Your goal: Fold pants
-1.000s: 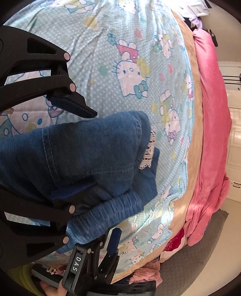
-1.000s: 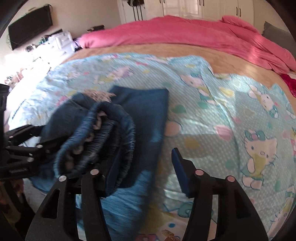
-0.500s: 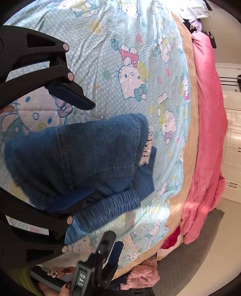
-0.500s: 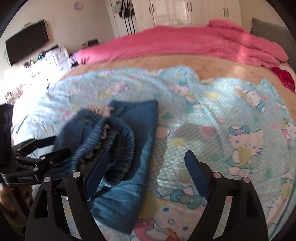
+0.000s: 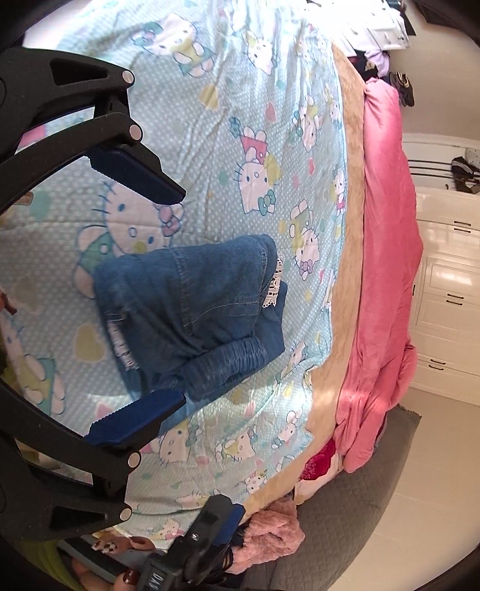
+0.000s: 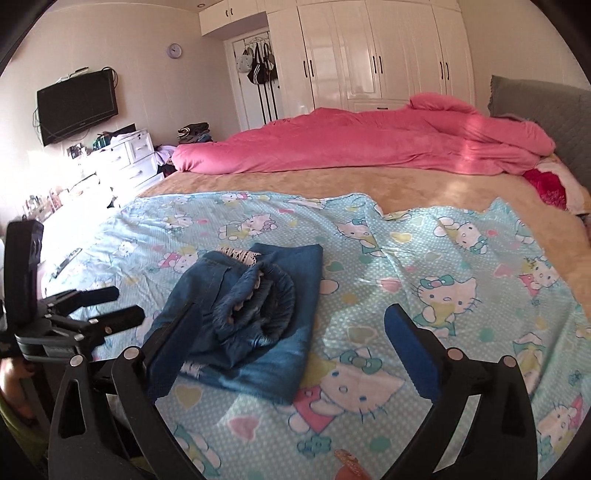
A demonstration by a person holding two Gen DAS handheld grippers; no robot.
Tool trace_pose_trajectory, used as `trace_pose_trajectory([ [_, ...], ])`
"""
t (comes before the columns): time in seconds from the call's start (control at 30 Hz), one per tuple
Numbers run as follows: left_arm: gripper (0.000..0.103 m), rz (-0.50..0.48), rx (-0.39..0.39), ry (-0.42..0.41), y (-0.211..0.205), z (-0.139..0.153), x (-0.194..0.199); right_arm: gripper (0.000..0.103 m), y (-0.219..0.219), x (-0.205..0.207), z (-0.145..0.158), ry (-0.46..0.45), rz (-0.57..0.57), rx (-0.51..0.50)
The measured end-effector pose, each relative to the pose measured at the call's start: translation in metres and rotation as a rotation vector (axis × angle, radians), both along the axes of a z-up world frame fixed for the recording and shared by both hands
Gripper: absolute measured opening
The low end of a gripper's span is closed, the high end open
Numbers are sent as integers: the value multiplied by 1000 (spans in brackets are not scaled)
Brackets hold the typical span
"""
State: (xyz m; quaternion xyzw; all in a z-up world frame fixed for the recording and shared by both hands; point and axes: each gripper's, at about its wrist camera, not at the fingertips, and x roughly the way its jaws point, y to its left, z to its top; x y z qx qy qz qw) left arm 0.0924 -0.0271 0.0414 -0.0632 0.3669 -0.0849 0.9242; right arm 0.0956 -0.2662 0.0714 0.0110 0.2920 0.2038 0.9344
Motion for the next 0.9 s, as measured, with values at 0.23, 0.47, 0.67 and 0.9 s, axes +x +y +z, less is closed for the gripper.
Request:
trace_pose_trajectory([
  [0.23, 94, 24, 17, -8, 3, 0, -32, 98, -3, -27, -2, 11, -3, 6],
  [0.47, 94, 17, 12, 24, 1, -10, -52, 99, 2, -41, -27, 99, -10, -19],
  [0.67, 94, 28, 7, 50, 0, -18, -54, 99, 4, -44, -38, 135, -14, -36],
  [0.9, 94, 37, 13, 57, 0, -19, -55, 99, 2, -44, -37, 129, -15, -37],
])
